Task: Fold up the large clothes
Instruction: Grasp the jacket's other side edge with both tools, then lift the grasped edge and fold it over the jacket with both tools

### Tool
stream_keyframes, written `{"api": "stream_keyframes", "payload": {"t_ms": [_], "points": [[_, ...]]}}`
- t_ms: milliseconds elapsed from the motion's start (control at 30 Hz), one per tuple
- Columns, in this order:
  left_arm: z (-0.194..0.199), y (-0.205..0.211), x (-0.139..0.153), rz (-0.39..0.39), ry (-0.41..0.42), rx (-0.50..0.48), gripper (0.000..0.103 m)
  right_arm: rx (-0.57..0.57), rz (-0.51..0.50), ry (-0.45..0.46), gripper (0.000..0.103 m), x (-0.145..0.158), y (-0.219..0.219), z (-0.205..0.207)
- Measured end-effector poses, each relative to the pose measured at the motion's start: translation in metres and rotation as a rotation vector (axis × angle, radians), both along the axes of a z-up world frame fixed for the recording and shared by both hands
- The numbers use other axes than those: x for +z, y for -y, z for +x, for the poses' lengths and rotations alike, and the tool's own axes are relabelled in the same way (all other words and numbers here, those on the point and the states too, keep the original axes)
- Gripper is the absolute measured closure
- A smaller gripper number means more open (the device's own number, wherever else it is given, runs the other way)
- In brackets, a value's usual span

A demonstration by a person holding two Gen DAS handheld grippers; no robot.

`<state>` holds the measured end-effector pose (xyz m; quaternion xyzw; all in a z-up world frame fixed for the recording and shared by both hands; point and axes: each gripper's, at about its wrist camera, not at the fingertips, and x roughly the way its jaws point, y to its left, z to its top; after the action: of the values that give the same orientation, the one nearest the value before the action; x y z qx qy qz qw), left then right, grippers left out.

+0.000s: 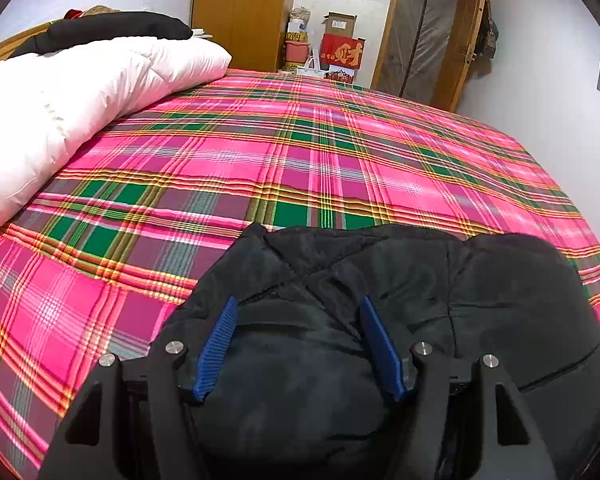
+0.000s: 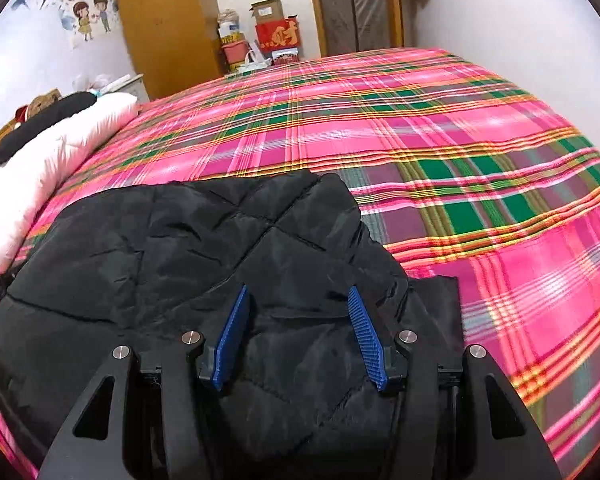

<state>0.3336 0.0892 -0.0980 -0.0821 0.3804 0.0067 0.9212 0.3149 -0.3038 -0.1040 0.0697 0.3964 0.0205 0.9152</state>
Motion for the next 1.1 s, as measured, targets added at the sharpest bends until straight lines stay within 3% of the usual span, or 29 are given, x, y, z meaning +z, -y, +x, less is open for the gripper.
{"api": "stream_keyframes", "payload": {"t_ms": [167,267,467,533,633,733,833,900,1100], "points": [[0.005,-0.002,-0.004,-0.016,0.004,-0.005,0.036,-0.004,-0.005,-0.011,0.052,-0.005,0.000,0.006],[-0.002,-0.002,0.011,-0.010,-0.011,-0.005,0.037,-0.005,-0.043,-0.032,0.052,0.015,-0.004,0.001],[-0.066,-0.010,0.054,0.013,0.058,-0.030,0.037,0.024,0.018,0.045,0.051,0.056,0.002,-0.059],[-0.084,-0.015,0.050,0.022,0.043,-0.027,0.037,0.029,-0.008,0.024,0.052,0.048,0.004,-0.075],[-0.086,-0.021,0.020,0.041,-0.059,-0.031,0.036,0.016,-0.022,-0.040,0.053,0.024,0.011,-0.074],[-0.080,-0.028,0.009,-0.010,-0.069,-0.013,0.035,0.014,-0.028,-0.059,0.053,0.018,0.013,-0.066],[-0.077,-0.031,0.008,-0.065,-0.071,0.026,0.035,0.009,-0.046,-0.080,0.053,0.023,0.011,-0.064],[-0.081,-0.029,0.013,-0.048,-0.081,0.032,0.036,0.007,-0.047,-0.078,0.053,0.033,0.011,-0.069],[-0.124,-0.031,0.044,-0.085,-0.024,0.058,0.036,0.008,0.028,-0.034,0.053,0.057,0.016,-0.119]]}}
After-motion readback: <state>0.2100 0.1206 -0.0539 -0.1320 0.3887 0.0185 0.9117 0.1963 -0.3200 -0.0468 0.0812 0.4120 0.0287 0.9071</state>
